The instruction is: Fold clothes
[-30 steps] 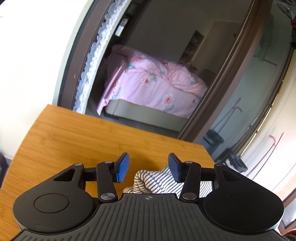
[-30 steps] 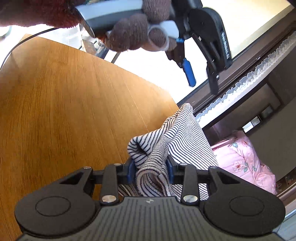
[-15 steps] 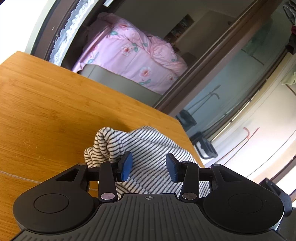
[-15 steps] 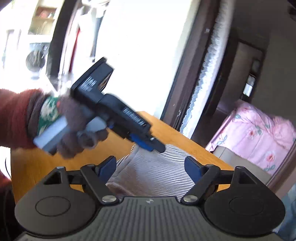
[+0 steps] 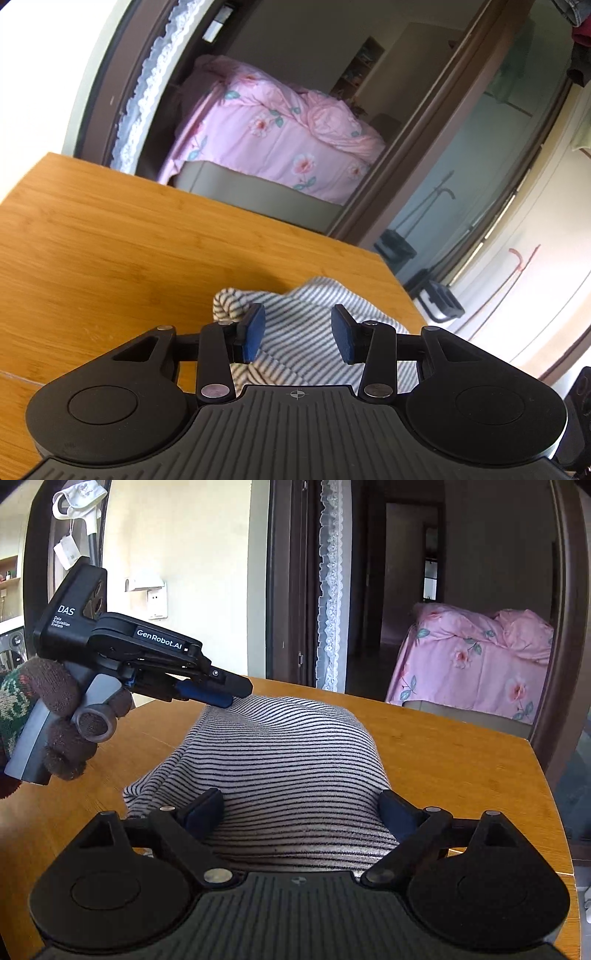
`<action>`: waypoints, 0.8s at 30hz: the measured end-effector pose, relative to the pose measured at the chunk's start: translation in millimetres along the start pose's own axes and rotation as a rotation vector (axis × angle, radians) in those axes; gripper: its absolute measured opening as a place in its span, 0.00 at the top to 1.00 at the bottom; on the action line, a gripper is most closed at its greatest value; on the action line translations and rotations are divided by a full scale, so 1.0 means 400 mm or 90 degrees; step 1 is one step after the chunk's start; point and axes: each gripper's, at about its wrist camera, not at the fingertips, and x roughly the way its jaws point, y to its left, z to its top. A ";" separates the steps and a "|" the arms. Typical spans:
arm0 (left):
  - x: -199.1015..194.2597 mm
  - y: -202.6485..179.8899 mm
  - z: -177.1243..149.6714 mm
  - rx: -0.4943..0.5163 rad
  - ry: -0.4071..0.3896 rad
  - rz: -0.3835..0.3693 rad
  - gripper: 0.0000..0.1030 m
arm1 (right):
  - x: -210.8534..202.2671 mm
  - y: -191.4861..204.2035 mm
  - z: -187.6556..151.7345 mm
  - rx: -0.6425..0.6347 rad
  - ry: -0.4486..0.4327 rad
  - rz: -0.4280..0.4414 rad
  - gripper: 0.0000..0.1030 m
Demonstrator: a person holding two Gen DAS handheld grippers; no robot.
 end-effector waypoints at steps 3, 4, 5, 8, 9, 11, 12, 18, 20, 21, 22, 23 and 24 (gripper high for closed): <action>0.002 -0.007 0.001 0.020 0.002 0.018 0.57 | -0.013 0.006 -0.007 0.006 -0.002 -0.001 0.11; 0.004 -0.012 0.000 0.029 0.001 0.024 0.57 | -0.018 0.007 -0.009 0.008 -0.002 -0.001 0.11; 0.002 -0.018 -0.001 0.038 -0.001 0.033 0.57 | -0.022 0.009 -0.012 0.010 -0.003 -0.001 0.11; -0.012 -0.039 0.002 0.056 -0.010 0.067 0.57 | -0.022 0.008 -0.011 0.014 -0.003 -0.004 0.11; -0.022 -0.048 0.003 0.056 -0.012 0.077 0.55 | -0.022 0.008 -0.011 0.014 -0.003 -0.005 0.11; -0.048 -0.074 0.000 0.047 -0.011 0.088 0.39 | -0.021 0.006 -0.012 0.017 -0.002 -0.007 0.10; -0.062 -0.089 -0.003 0.043 -0.009 0.094 0.20 | -0.020 0.005 -0.012 0.020 -0.001 -0.007 0.09; -0.082 -0.145 -0.076 0.041 0.059 0.024 0.16 | -0.023 0.013 -0.009 0.034 0.006 -0.017 0.07; -0.064 -0.156 -0.100 0.069 0.073 0.044 0.18 | -0.027 0.013 -0.005 0.035 0.008 -0.009 0.07; -0.055 -0.161 -0.112 0.084 0.080 0.056 0.21 | -0.036 -0.001 -0.001 0.045 0.012 0.008 0.06; -0.050 -0.161 -0.120 0.095 0.083 0.063 0.23 | -0.045 -0.015 0.003 0.054 0.015 0.026 0.06; -0.046 -0.161 -0.127 0.106 0.086 0.068 0.23 | -0.057 -0.036 0.007 0.074 0.018 0.041 0.06; -0.045 -0.162 -0.130 0.112 0.087 0.070 0.22 | -0.067 -0.060 0.013 0.097 0.017 0.043 0.06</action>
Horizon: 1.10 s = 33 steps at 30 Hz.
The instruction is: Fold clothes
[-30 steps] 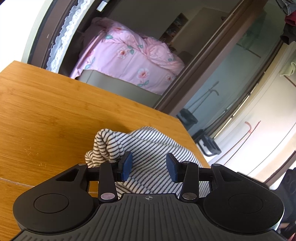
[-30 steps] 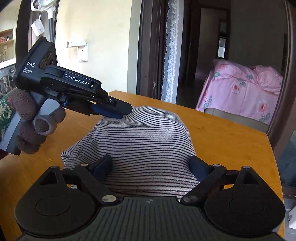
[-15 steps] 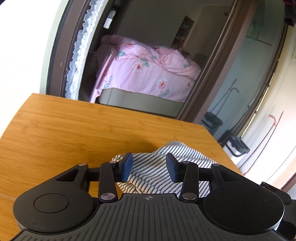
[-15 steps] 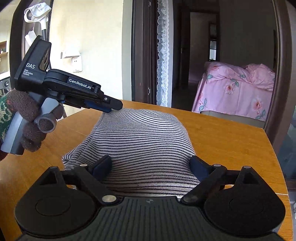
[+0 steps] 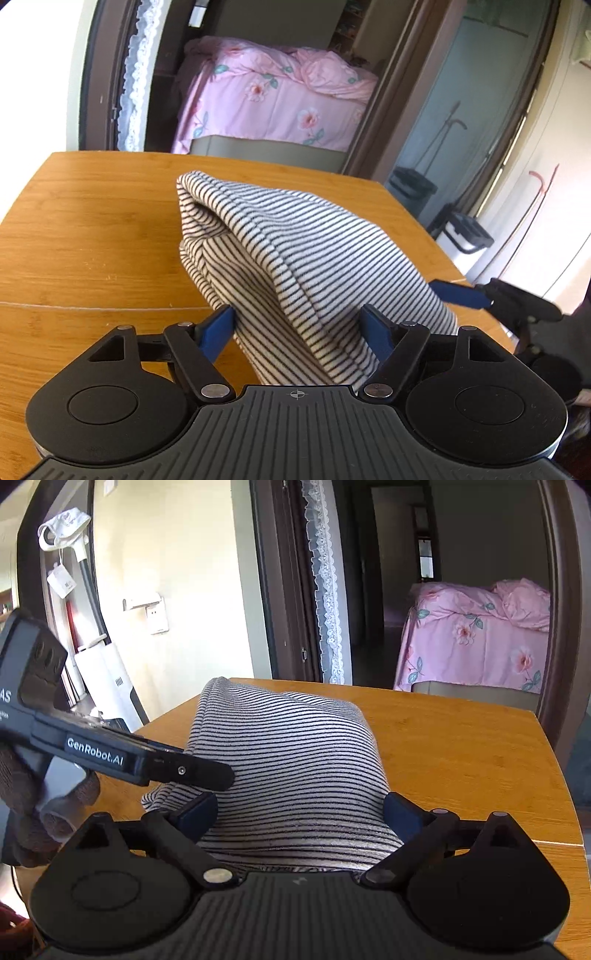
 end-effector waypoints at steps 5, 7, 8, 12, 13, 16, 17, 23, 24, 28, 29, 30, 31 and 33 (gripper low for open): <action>0.002 -0.013 -0.005 0.031 -0.003 0.007 0.22 | -0.031 -0.081 0.069 0.062 -0.030 -0.007 0.51; 0.002 -0.015 -0.007 0.035 -0.004 0.008 0.22 | -0.020 -0.090 0.110 0.070 -0.036 0.006 0.71; 0.002 -0.016 -0.009 0.037 -0.004 0.009 0.22 | -0.007 -0.086 0.130 0.067 -0.038 0.024 0.71; 0.001 -0.005 -0.017 0.025 -0.003 0.001 0.20 | 0.118 -0.052 0.183 -0.015 0.034 0.023 0.70; 0.001 -0.002 -0.021 0.021 -0.003 -0.001 0.20 | 0.160 -0.051 0.172 -0.036 0.056 -0.003 0.69; 0.002 0.006 -0.029 0.011 -0.003 -0.011 0.20 | 0.236 -0.070 0.147 -0.041 0.083 -0.048 0.35; -0.002 0.009 -0.029 0.011 -0.005 -0.013 0.20 | 0.231 -0.083 0.143 -0.019 0.082 -0.039 0.35; -0.082 0.001 0.028 0.021 -0.094 -0.003 0.34 | 0.195 -0.086 0.114 -0.017 0.064 -0.044 0.35; -0.095 -0.002 0.046 0.019 -0.121 -0.006 0.34 | 0.192 -0.078 0.114 -0.029 0.060 -0.049 0.35; -0.067 -0.004 0.120 0.010 -0.155 -0.042 0.34 | 0.178 -0.050 0.111 -0.073 0.045 -0.073 0.35; -0.037 0.002 0.130 0.007 -0.137 -0.039 0.33 | 0.170 -0.050 0.111 -0.071 0.041 -0.073 0.34; -0.008 0.008 0.140 0.004 -0.120 -0.036 0.34 | 0.162 -0.049 0.111 -0.070 0.037 -0.073 0.33; 0.024 0.024 0.139 0.000 -0.097 -0.019 0.40 | 0.146 -0.054 0.111 -0.063 0.030 -0.068 0.33; 0.089 0.058 0.130 -0.009 -0.049 0.024 0.52 | 0.119 -0.067 0.111 -0.042 0.026 -0.053 0.20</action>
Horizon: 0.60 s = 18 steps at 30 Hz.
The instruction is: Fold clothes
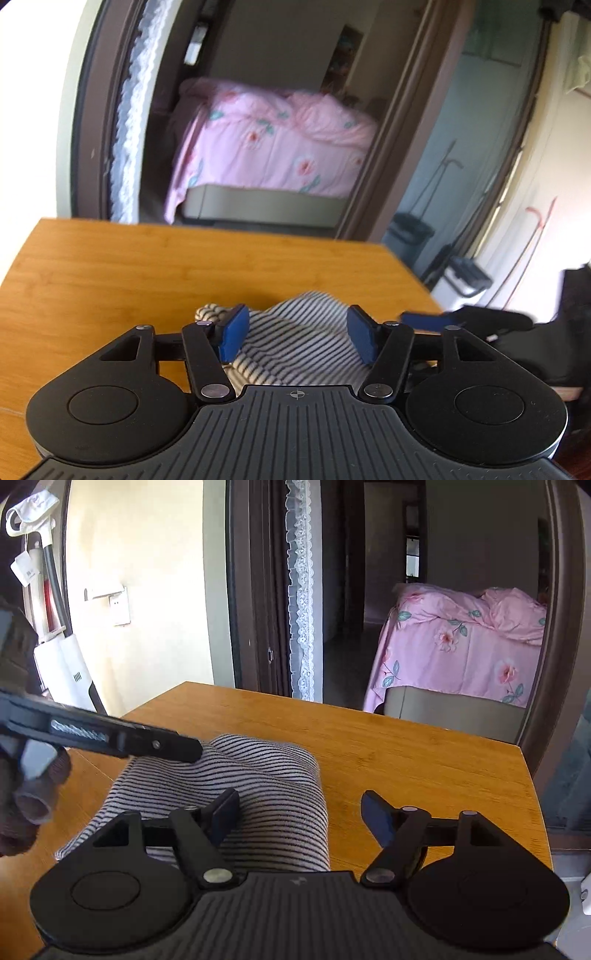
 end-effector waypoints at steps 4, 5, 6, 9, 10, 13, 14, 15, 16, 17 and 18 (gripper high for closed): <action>0.013 0.030 -0.006 -0.007 -0.012 0.001 0.50 | -0.039 -0.030 -0.010 0.042 0.011 0.039 0.13; 0.013 0.027 -0.006 -0.005 -0.012 0.006 0.50 | -0.036 -0.032 -0.015 0.052 0.019 0.040 0.13; 0.013 0.024 -0.005 -0.001 -0.013 0.011 0.49 | -0.033 -0.034 -0.019 0.061 0.027 0.039 0.13; -0.015 0.015 -0.003 -0.008 -0.017 0.021 0.48 | -0.026 -0.013 -0.030 0.052 0.033 0.016 0.13; -0.031 0.012 -0.002 -0.015 -0.019 0.023 0.44 | -0.025 -0.004 -0.033 0.046 0.033 0.008 0.13; -0.084 0.002 -0.010 -0.045 -0.013 0.008 0.15 | -0.020 0.022 -0.043 0.026 0.033 -0.015 0.13; -0.103 -0.002 -0.015 -0.057 -0.008 -0.002 0.13 | -0.019 0.024 -0.044 0.026 0.032 -0.016 0.13; -0.113 -0.005 -0.024 -0.066 0.005 -0.016 0.13 | -0.018 0.026 -0.044 0.025 0.030 -0.017 0.13; -0.111 -0.007 -0.035 -0.074 0.023 -0.029 0.13 | -0.019 0.024 -0.044 0.028 0.028 -0.014 0.13; -0.106 -0.009 -0.048 -0.082 0.041 -0.041 0.13 | -0.021 0.021 -0.045 0.033 0.028 -0.012 0.13; -0.101 -0.011 -0.060 -0.090 0.059 -0.053 0.14 | -0.023 0.018 -0.046 0.039 0.027 -0.008 0.12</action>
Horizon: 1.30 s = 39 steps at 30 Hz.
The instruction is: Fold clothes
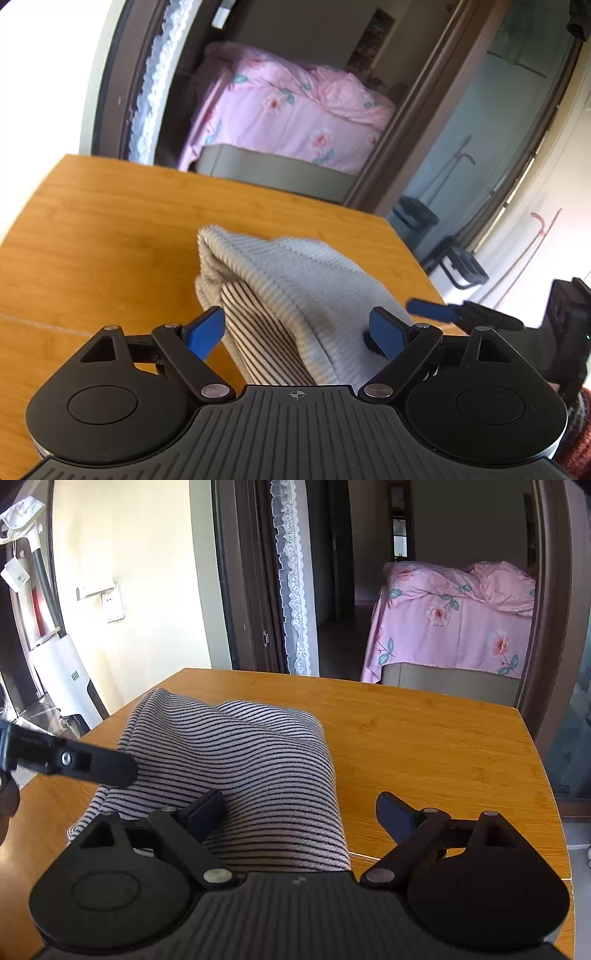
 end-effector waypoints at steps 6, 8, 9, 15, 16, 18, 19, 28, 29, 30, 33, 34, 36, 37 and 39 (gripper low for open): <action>0.053 0.021 -0.050 -0.041 0.059 -0.028 0.18 | -0.018 -0.074 -0.009 0.099 0.032 0.114 0.07; 0.050 0.020 -0.059 -0.027 0.047 -0.033 0.21 | -0.007 -0.086 -0.028 0.108 0.059 0.152 0.07; 0.048 0.018 -0.063 -0.020 0.041 -0.035 0.24 | -0.001 -0.092 -0.037 0.112 0.072 0.171 0.11; 0.039 0.055 -0.057 0.001 0.009 -0.023 0.29 | 0.068 -0.045 -0.011 0.097 0.067 0.194 0.14; 0.036 0.066 -0.050 0.002 0.003 -0.017 0.29 | 0.094 -0.030 0.003 0.094 0.066 0.198 0.14; 0.028 0.107 -0.025 -0.004 -0.011 0.002 0.29 | 0.147 0.004 0.032 0.088 0.061 0.199 0.14; 0.025 0.128 -0.011 -0.007 -0.018 0.012 0.29 | 0.177 0.025 0.048 0.082 0.056 0.200 0.14; -0.001 0.316 0.099 -0.034 -0.066 0.079 0.28 | 0.388 0.149 0.157 0.060 0.040 0.223 0.14; 0.001 0.326 0.107 -0.037 -0.068 0.080 0.28 | 0.400 0.152 0.163 0.061 0.040 0.225 0.14; 0.004 0.330 0.113 -0.037 -0.070 0.080 0.28 | 0.406 0.150 0.167 0.064 0.042 0.226 0.13; 0.010 0.334 0.122 -0.029 -0.072 0.078 0.26 | 0.415 0.141 0.169 0.077 0.047 0.232 0.12; 0.010 0.334 0.123 -0.026 -0.072 0.078 0.26 | 0.415 0.139 0.168 0.077 0.047 0.233 0.11; 0.011 0.335 0.124 -0.022 -0.072 0.077 0.25 | 0.415 0.136 0.167 0.077 0.046 0.232 0.09; 0.011 0.335 0.125 -0.019 -0.072 0.077 0.25 | 0.415 0.136 0.166 0.077 0.046 0.232 0.08; 0.006 0.332 0.127 -0.013 -0.071 0.082 0.25 | 0.414 0.134 0.165 0.079 0.045 0.231 0.06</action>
